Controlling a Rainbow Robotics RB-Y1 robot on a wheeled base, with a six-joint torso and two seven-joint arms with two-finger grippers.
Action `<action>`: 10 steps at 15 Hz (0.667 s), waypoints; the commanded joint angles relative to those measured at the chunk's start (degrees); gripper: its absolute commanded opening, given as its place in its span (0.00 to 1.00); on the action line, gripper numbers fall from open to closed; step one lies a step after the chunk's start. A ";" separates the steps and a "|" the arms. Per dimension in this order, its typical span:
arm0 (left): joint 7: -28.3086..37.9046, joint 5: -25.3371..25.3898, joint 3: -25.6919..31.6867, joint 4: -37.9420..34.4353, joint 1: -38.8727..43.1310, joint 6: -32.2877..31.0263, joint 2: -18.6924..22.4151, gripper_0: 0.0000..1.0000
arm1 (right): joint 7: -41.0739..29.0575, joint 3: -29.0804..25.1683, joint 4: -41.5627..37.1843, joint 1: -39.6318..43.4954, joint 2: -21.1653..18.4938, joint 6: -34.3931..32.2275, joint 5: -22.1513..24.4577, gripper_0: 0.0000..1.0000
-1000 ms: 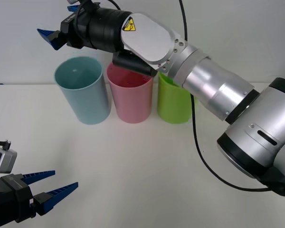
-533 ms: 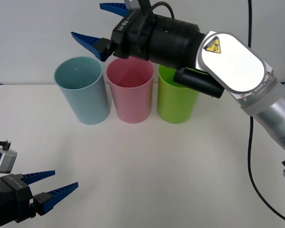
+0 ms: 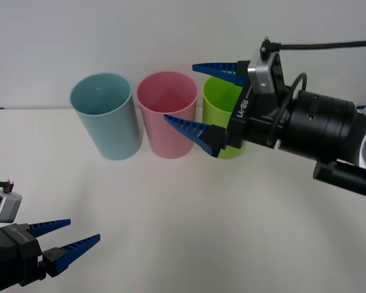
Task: Put cans in the blue bin and PET bottles in the pink bin and trash in the green bin.
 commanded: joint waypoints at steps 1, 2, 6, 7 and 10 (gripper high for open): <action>0.00 0.00 0.00 0.00 0.00 0.00 0.00 1.00 | 6.83 -4.25 -2.77 9.28 -0.17 -4.01 -2.45 1.00; 0.00 0.00 0.00 0.00 0.00 0.00 0.00 1.00 | 9.64 -6.28 -3.21 12.01 -0.17 -5.94 -2.45 1.00; 0.00 0.00 0.00 0.00 0.00 0.00 0.00 1.00 | 16.76 -12.25 -3.47 21.06 -0.17 -10.60 -2.36 1.00; 0.00 0.00 0.00 0.00 0.00 0.00 0.00 1.00 | 18.25 -12.96 -3.56 22.82 -0.17 -10.60 -1.92 1.00; 0.00 0.00 0.00 0.00 0.00 0.00 0.00 1.00 | 20.63 -14.63 -3.56 28.27 -0.17 -10.60 -0.86 1.00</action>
